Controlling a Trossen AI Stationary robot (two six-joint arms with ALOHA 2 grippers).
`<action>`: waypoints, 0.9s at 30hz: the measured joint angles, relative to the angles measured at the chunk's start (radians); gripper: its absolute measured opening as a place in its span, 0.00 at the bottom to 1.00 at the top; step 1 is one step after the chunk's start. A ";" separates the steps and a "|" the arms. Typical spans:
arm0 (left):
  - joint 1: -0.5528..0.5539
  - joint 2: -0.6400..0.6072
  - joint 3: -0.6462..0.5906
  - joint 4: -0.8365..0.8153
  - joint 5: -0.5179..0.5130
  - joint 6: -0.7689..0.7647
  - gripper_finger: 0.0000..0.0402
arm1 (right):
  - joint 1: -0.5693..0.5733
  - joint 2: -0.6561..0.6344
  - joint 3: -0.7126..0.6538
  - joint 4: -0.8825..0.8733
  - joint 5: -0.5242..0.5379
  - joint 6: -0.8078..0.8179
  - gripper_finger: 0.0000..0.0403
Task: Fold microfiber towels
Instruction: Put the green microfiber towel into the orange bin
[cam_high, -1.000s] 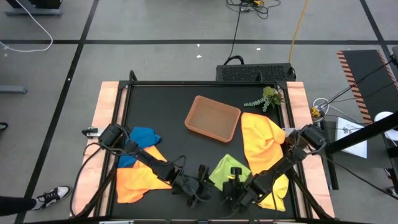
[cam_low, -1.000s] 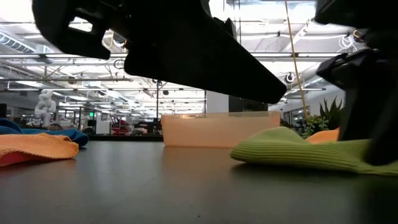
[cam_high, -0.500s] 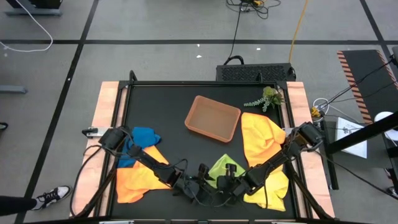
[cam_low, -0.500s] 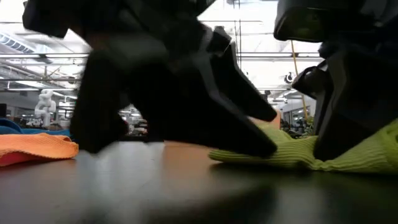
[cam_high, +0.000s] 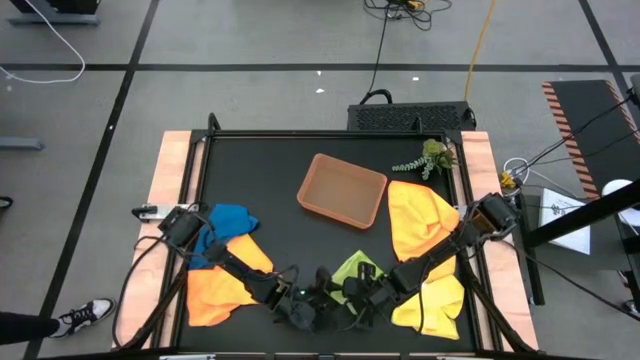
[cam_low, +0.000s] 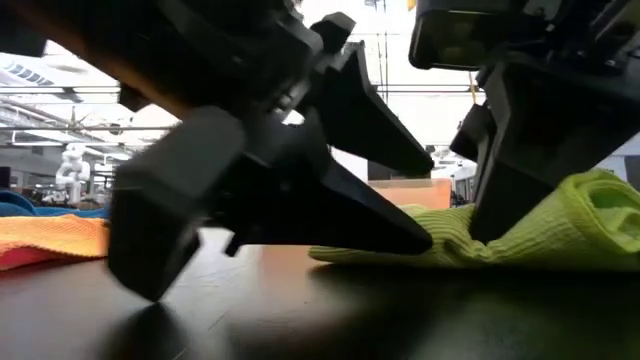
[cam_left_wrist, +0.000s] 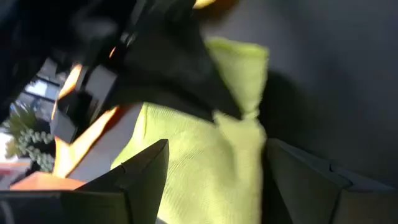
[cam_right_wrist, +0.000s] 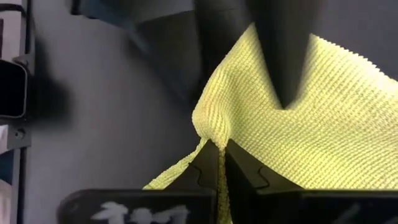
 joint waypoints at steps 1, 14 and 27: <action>-0.007 0.000 0.001 -0.001 0.000 0.006 0.68 | -0.001 -0.003 0.000 -0.002 -0.001 0.001 0.00; -0.027 0.001 0.000 -0.014 -0.066 -0.020 0.68 | -0.006 -0.054 0.000 0.045 -0.003 -0.018 0.00; -0.027 0.002 0.000 -0.011 -0.090 0.020 0.07 | -0.005 -0.054 0.000 0.052 -0.005 -0.064 0.06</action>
